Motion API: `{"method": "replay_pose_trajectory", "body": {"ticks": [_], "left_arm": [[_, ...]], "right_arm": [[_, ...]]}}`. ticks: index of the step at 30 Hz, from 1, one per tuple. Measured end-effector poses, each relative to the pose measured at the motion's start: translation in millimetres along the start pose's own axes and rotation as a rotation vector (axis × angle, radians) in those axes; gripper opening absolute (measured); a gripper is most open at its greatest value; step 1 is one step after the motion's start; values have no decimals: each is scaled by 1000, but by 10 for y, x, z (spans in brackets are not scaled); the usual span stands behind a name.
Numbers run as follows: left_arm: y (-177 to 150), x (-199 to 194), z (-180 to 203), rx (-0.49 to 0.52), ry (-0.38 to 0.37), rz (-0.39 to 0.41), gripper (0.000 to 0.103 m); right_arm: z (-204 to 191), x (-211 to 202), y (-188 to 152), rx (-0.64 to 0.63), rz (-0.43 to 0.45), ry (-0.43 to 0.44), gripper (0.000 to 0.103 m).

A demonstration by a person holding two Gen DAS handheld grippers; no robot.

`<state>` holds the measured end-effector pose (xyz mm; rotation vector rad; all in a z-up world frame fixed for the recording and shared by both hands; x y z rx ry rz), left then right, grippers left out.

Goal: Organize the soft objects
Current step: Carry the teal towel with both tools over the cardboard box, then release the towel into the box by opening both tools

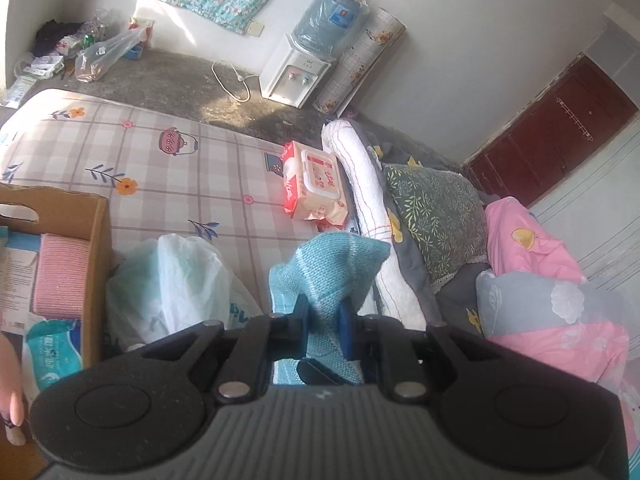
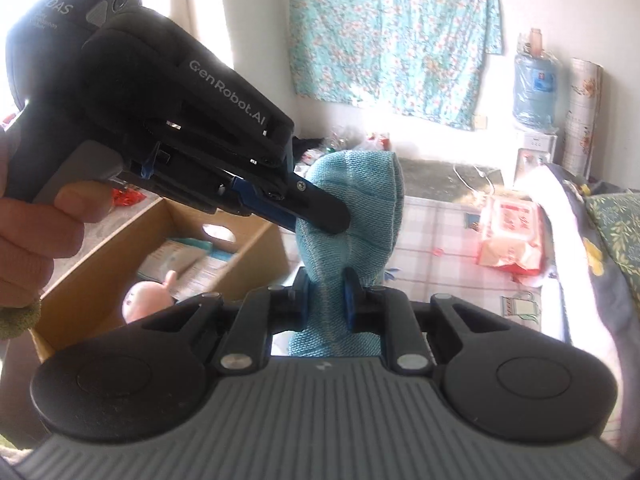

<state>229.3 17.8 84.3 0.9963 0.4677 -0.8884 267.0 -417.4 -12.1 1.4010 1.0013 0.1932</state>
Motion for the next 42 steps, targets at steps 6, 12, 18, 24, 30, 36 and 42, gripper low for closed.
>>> {"method": "replay_pose_trajectory", "body": {"ticks": [6,12,18,24,30,36,42], "left_arm": [[-28,-742,-818,-77,110,99,16],[6,-999,-1820,-193,183,90,16],[1,-858,-2714,-280,241,32,16],[-65,-748,-3199,-295,305,-14,16],[-77,-814,-3391,-269,379,-6,34],[5,-1045,-3410,-262,398,78,48],[37,-1215,-3395,-286,405,126,60]], "right_arm": [[-972,458,159,30,-17,178,15],[-1733,1192,131,74,-130,262,15],[-2193,1907,-3,103,-260,248,15],[-2573,2355,-175,113,-345,234,15],[-2742,2520,-342,107,-402,244,15],[-2926,2662,-451,119,-447,296,24],[-2858,2545,-407,184,-444,385,55]]}}
Point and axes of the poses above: each gripper's, at about its wrist camera, not at the fingertips, and x roughly the way its jaws point, z to its right, y to its top, the point moved 3 cm from there along x, roughly the way its jaws point
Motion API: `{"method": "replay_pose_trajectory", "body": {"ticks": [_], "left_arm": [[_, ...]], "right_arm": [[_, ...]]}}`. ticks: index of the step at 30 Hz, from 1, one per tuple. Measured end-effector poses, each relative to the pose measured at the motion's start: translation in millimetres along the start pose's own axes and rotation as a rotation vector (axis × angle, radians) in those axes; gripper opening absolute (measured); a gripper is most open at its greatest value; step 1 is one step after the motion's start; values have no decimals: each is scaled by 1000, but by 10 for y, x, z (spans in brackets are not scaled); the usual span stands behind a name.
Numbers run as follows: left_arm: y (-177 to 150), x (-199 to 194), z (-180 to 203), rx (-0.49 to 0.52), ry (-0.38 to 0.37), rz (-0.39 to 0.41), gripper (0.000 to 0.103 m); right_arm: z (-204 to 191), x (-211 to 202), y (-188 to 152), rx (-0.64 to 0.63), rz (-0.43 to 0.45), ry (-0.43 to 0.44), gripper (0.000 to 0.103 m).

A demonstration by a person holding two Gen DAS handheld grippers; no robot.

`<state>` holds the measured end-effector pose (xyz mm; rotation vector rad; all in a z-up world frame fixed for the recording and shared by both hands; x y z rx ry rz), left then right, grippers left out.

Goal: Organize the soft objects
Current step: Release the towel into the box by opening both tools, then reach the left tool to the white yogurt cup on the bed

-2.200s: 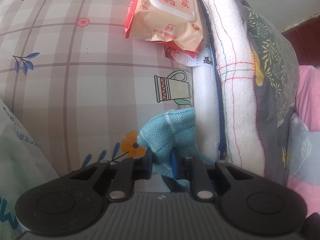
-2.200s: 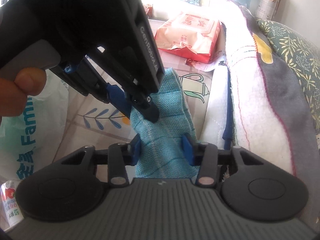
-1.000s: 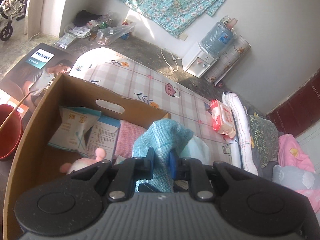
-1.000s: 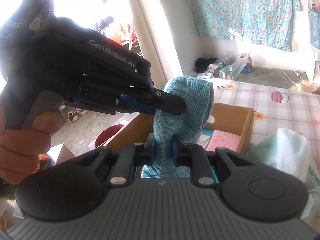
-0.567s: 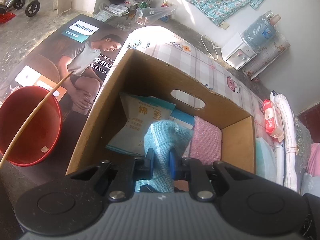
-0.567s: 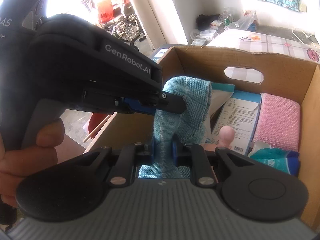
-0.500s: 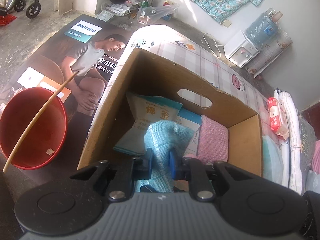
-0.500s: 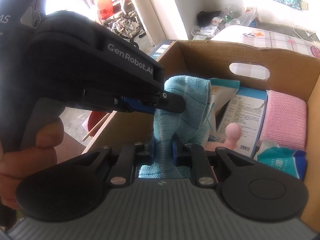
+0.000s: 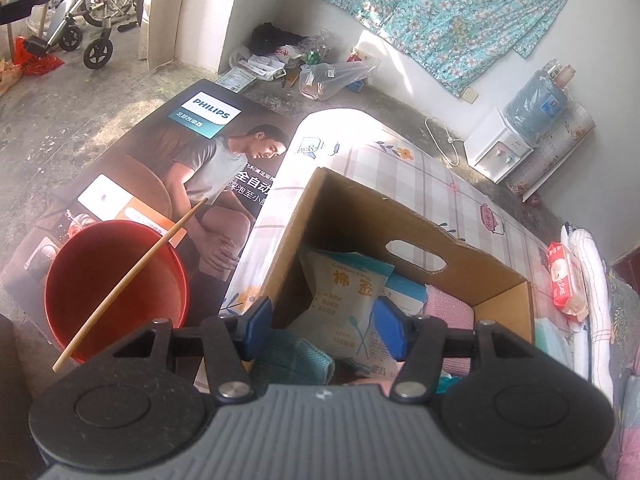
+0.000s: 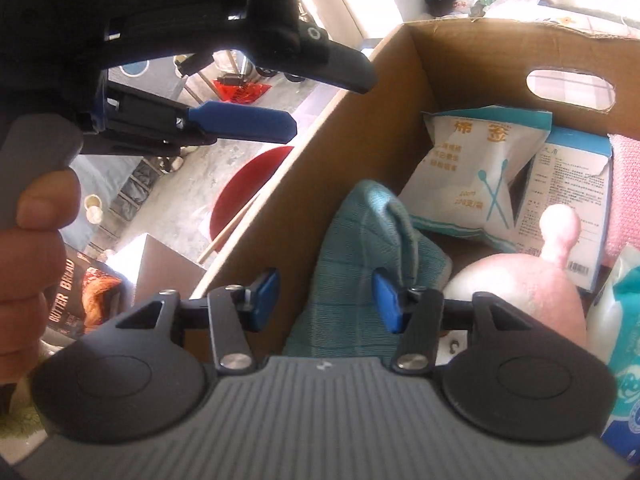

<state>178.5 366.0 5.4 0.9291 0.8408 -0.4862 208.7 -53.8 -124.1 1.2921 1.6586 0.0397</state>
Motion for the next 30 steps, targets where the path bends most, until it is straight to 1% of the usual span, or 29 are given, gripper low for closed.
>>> {"method": "replay_pose_trajectory", "body": {"ticks": [1,5,8,10,11,13,15,16,19,21,24,27,30], "left_arm": [[-3,-31,2,-3,-1,8,63],[-33,-182,56,1,-10,32,67],[-94,-379,157,17,-31,64,73],[-156,-532,253,44,-41,90,79],[-202,-613,322,66,-49,107,80],[-328,-760,486,116,-67,132,88],[-483,-880,634,157,-88,146,90],[-613,-958,734,178,-107,170,92],[-996,-1088,994,237,-150,223,95],[-1251,-1135,1170,269,-183,237,95],[-1596,-1188,1440,300,-230,257,95],[-1915,-1210,1737,329,-271,277,96],[-2252,-1175,2077,395,-306,267,96]], "right_arm": [[-1,-51,0,1,3,-1,57],[116,-244,6,26,16,15,58],[160,-549,-42,38,50,43,58],[188,-862,-139,46,100,60,61],[202,-1017,-193,48,127,70,62],[242,-1353,-323,55,188,87,67],[340,-1721,-495,65,268,98,70],[363,-1926,-594,71,307,95,71],[541,-2376,-854,89,407,52,74],[712,-2712,-1080,119,467,-8,74],[976,-3094,-1385,174,532,-88,74],[1218,-3436,-1697,240,591,-150,74],[1478,-3698,-2025,305,639,-223,74]]}}
Point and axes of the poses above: each gripper's, at about its wrist camera, not at the fingertips, and x roughly the way its jaws point, z to its right, y to its top, the point moved 3 cm from there along x, roughly the way its jaws point
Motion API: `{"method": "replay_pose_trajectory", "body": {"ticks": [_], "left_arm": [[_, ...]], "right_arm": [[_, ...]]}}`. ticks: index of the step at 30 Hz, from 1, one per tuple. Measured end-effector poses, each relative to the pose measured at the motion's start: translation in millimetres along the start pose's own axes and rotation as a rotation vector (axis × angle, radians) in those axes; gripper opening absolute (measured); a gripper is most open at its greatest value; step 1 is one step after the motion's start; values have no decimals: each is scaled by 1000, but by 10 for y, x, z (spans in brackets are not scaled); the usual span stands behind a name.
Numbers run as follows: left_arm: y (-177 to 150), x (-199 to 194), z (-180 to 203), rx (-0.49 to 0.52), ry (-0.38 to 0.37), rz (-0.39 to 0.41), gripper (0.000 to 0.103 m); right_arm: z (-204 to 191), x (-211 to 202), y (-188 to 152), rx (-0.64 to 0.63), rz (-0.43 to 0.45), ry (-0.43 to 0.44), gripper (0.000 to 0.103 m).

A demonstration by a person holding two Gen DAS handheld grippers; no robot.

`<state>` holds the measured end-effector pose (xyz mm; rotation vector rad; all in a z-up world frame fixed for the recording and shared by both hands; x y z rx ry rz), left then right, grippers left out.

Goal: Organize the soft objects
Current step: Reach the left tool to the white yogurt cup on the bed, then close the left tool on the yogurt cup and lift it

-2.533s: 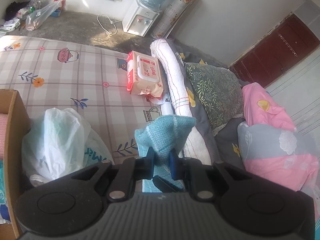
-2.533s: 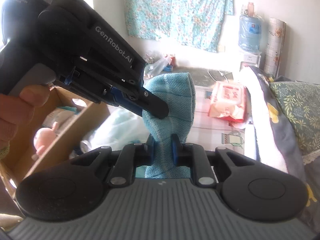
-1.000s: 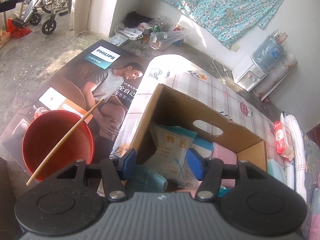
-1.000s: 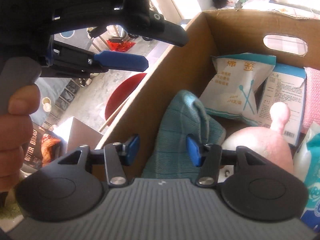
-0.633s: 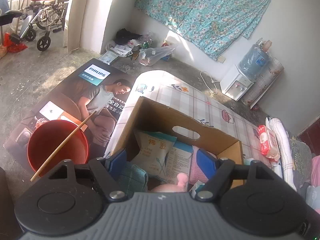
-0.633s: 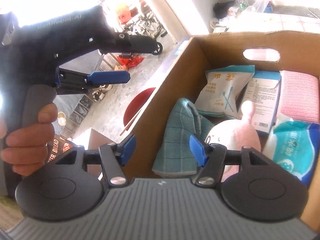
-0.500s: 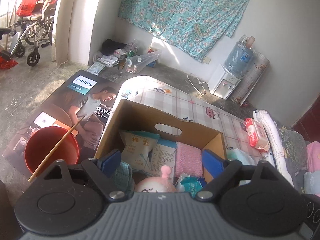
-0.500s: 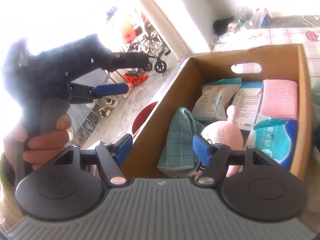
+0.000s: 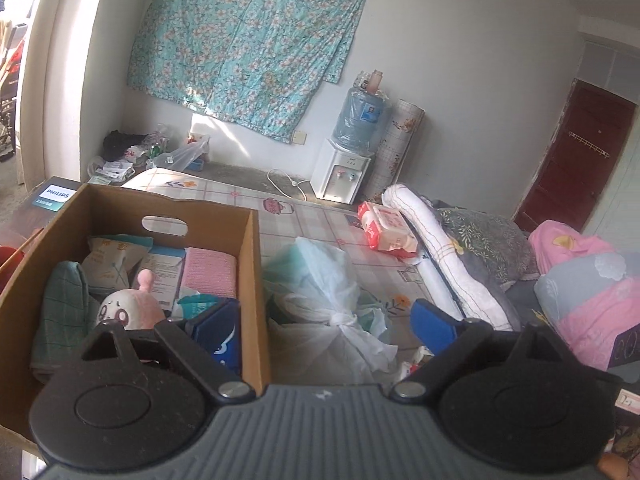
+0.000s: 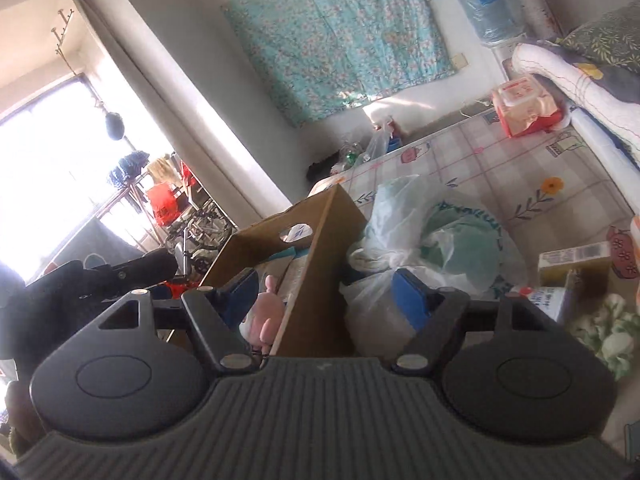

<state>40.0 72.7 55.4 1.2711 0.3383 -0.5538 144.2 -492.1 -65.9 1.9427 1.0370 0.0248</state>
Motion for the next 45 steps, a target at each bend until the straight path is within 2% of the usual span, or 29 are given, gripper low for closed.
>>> {"method": "replay_pose_trajectory", "body": {"ticks": [3,8,13,17,20,22,25,26,28,35,37,40,45], "left_arm": [[-185,94,372,75,-25,0,96],[-548,402,922,189,-112,-66,96],[-886,708,1276,308,-71,-79,94],[-1074,903,1420,350,-51,-78,93],[-1104,1034,1422,335,-37,-87,84],[-1119,1096,1431,332,-27,-84,71],[-1136,1195,1474,357,-7,-74,59],[-1147,1226,1487,364,-10,-72,56],[-1159,1307,1519,376,-14,-81,43],[-1196,1621,1635,418,-7,-147,29],[-1202,1677,1660,435,-2,-162,21],[-1211,1745,1680,447,6,-177,16],[-1234,1802,1712,463,27,-183,13]], "right_arm": [[418,-197,-100,21,53,-112,74],[1071,-418,-230,111,80,-223,74],[1460,-487,-287,166,86,-256,72],[1630,-418,-241,200,68,-238,68],[1635,-356,-208,219,42,-189,63],[1663,-232,-187,230,20,-154,55],[1715,9,-130,268,-15,-89,48],[1739,93,-120,278,-25,-82,47],[1786,256,-86,291,-49,-76,44],[1928,684,-87,382,-141,14,38],[1934,737,-93,391,-155,30,37],[1937,757,-107,409,-162,46,37],[1984,735,-142,434,-165,67,37]]}}
Point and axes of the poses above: each gripper's, at about its wrist camera, not at the fingertips, and x roughly the way its jaws point, z to its right, y to its top, the point moved 3 cm from there along x, roughly the way its jaws point
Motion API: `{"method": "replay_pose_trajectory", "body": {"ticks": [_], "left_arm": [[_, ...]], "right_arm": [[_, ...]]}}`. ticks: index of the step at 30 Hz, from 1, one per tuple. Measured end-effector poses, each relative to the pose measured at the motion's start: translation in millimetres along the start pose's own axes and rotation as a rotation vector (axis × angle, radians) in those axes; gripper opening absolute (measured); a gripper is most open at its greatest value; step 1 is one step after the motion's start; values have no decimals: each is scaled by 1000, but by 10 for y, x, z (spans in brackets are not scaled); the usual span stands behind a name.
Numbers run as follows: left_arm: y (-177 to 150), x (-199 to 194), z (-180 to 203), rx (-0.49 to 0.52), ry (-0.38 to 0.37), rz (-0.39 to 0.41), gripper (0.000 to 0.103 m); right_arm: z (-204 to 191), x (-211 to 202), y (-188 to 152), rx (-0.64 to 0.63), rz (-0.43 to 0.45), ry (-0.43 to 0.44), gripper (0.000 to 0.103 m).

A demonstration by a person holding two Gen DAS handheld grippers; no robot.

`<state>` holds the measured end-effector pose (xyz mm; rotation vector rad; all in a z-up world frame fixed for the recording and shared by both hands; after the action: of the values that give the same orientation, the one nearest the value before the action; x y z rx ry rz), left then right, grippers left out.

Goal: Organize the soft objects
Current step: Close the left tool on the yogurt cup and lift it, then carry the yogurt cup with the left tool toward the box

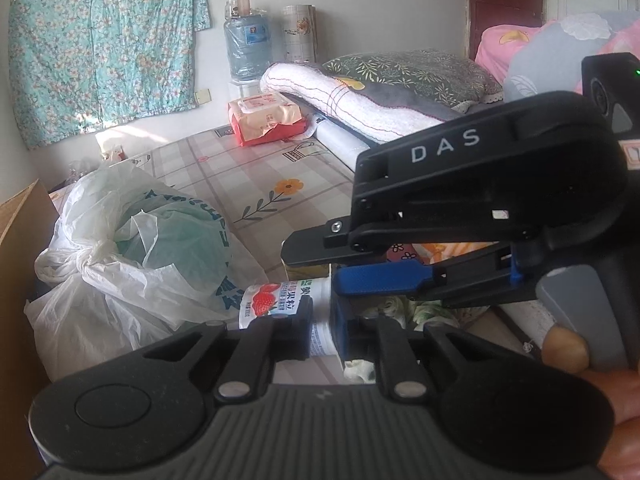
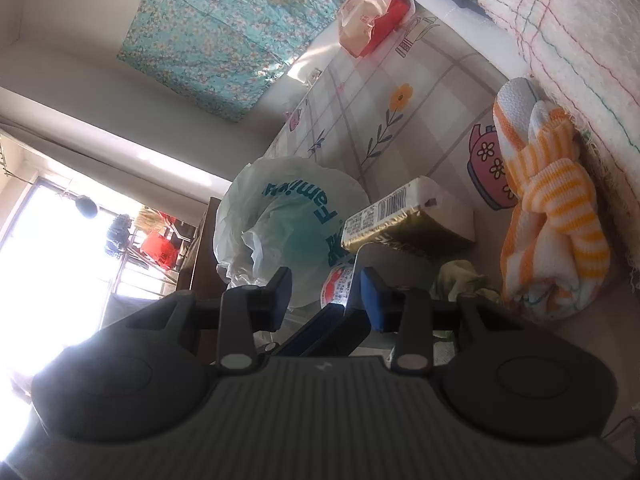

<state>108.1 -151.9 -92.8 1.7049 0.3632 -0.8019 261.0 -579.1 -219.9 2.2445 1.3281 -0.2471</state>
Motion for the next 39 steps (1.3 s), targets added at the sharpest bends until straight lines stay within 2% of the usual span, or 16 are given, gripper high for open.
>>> {"method": "replay_pose_trajectory", "body": {"ticks": [4,9,13,17,19,21,25,33,39], "left_arm": [[2,-12,36,14,5,13,3],[9,-68,-80,-49,4,26,3],[38,-138,-305,-152,-10,36,4],[38,-147,-545,-259,-34,27,4],[40,-148,-629,-293,-38,24,4],[41,-149,-693,-323,-45,19,5],[24,-158,-779,-352,-36,14,5],[-14,-182,-880,-397,-29,-13,6],[-136,-287,-989,-499,-131,-74,6]], "right_arm": [[-7,-6,-6,0,3,11,37],[-43,-92,14,-1,35,24,39],[-40,-86,36,15,43,8,40],[-38,58,45,40,33,-26,45],[-29,143,50,58,23,-38,51],[-25,254,55,71,4,-52,52],[-41,393,61,76,-18,-85,55],[-210,544,-25,33,-73,-86,58],[-312,458,-80,18,-98,-87,60]]}}
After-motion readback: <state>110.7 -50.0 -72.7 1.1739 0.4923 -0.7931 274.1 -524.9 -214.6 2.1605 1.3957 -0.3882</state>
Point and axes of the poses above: each gripper's, at about its wrist camera, not at the fingertips, and x roughly the way its jaws point, z to its right, y to its top, the point moved 3 cm from there along x, roughly the way its jaws point
